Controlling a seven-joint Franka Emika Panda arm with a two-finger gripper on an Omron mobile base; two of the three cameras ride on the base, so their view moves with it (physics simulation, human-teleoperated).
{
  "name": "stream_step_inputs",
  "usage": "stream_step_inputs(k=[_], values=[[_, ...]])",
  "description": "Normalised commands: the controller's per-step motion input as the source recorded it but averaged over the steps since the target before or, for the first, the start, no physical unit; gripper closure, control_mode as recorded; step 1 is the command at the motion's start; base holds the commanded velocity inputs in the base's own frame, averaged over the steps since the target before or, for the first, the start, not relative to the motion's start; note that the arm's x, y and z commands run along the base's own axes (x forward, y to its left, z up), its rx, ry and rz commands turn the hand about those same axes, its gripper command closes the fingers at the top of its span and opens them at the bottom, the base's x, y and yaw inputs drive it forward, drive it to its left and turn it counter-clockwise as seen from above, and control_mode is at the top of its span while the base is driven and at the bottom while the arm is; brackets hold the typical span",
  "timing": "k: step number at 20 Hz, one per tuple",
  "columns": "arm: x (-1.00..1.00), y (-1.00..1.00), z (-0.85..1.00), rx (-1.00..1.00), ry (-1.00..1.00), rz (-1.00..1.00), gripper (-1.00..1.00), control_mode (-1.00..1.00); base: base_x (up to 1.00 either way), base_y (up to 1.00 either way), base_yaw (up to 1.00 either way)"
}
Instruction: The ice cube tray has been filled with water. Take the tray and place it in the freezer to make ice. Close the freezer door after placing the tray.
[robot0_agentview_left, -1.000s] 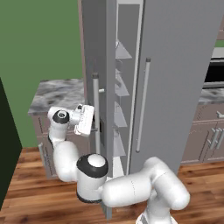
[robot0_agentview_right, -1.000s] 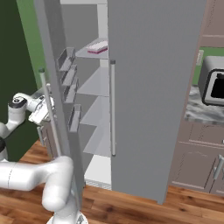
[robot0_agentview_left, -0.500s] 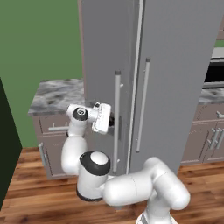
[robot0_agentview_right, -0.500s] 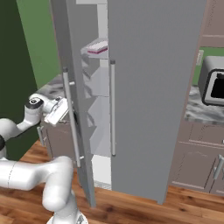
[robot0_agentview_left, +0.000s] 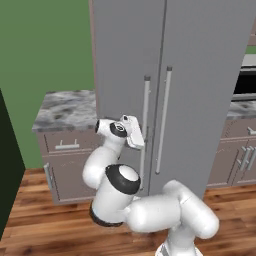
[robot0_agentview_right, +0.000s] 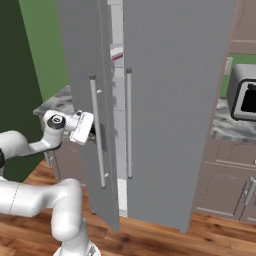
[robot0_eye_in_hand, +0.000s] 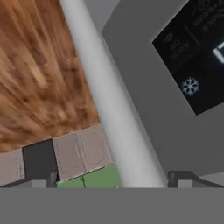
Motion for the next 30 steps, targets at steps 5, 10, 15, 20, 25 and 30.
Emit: stream_step_inputs(k=[5,10,15,20,25,30], values=[[0.43,-0.9,0.0,0.08,-0.02,0.53,-1.0,-1.0,0.0,0.0,0.0],[0.76,-0.78,0.0,0.07,0.0,0.54,-1.0,-1.0,0.0,0.0,0.0],[1.0,-0.37,0.08,0.05,0.15,0.43,-1.0,-1.0,0.0,0.0,0.0],[1.0,-0.07,0.18,0.03,0.37,0.29,-1.0,-1.0,0.0,0.0,0.0],[1.0,-0.03,0.07,0.06,0.47,0.2,-1.0,-1.0,0.0,0.0,0.0],[1.0,0.0,0.01,0.03,0.5,0.09,-1.0,-1.0,0.0,0.0,0.0]])
